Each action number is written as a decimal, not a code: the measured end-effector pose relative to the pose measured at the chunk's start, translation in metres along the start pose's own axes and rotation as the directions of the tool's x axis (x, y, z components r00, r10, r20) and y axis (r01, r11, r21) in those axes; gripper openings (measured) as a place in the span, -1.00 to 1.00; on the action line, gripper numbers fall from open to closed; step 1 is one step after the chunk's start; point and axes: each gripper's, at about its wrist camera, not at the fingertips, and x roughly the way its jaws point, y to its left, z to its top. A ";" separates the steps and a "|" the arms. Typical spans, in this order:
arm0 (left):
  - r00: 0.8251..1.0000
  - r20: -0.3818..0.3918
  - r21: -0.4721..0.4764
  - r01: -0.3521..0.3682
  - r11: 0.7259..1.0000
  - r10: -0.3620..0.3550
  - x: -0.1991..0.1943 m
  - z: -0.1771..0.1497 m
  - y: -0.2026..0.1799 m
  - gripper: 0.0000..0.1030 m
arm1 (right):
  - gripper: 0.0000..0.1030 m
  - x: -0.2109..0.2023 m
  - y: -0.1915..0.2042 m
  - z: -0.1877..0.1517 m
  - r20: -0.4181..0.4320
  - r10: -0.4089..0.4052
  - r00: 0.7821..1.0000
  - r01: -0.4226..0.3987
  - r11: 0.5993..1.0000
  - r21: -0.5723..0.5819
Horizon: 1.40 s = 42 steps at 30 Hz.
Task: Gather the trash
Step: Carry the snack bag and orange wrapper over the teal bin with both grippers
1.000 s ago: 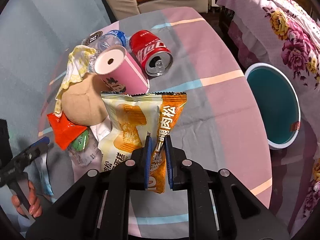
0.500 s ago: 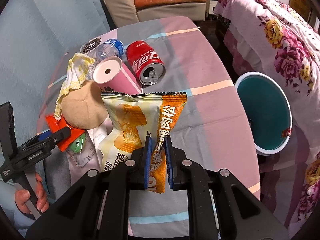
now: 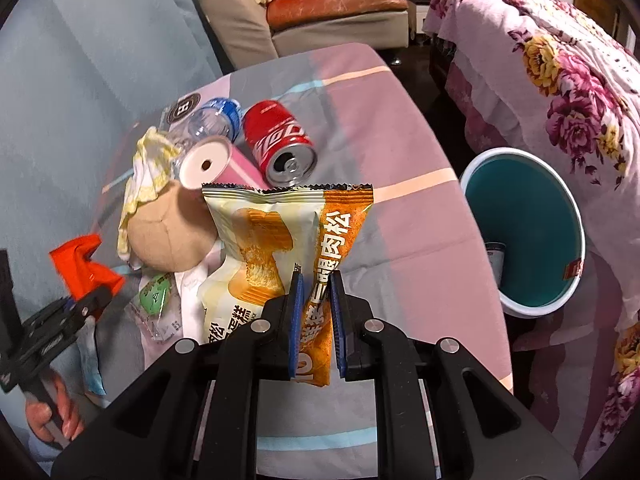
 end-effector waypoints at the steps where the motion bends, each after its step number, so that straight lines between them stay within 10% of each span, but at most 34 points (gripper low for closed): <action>1: 1.000 0.003 0.008 0.009 1.000 -0.009 -0.003 0.001 -0.005 -0.47 | -0.75 -0.001 -0.004 0.001 0.005 0.003 1.000 -0.003 1.000 0.008; 10: 0.992 0.004 0.161 0.121 0.979 -0.123 0.006 0.032 -0.090 -0.46 | -0.75 -0.026 -0.053 0.012 0.086 -0.009 0.996 0.001 0.996 0.086; 21: 0.969 -0.138 0.383 0.243 0.891 -0.205 0.088 0.066 -0.237 -0.46 | -0.75 -0.063 -0.169 0.017 0.187 -0.134 0.973 0.078 0.957 0.281; 38: 0.930 -0.296 0.446 0.336 0.830 -0.218 0.191 0.075 -0.340 -0.44 | -0.74 -0.050 -0.266 0.016 0.123 -0.254 0.959 0.187 0.899 0.397; 42: 0.933 -0.291 0.449 0.329 0.831 -0.212 0.197 0.077 -0.345 0.10 | -0.74 -0.046 -0.272 0.017 0.108 -0.259 0.960 0.196 0.894 0.403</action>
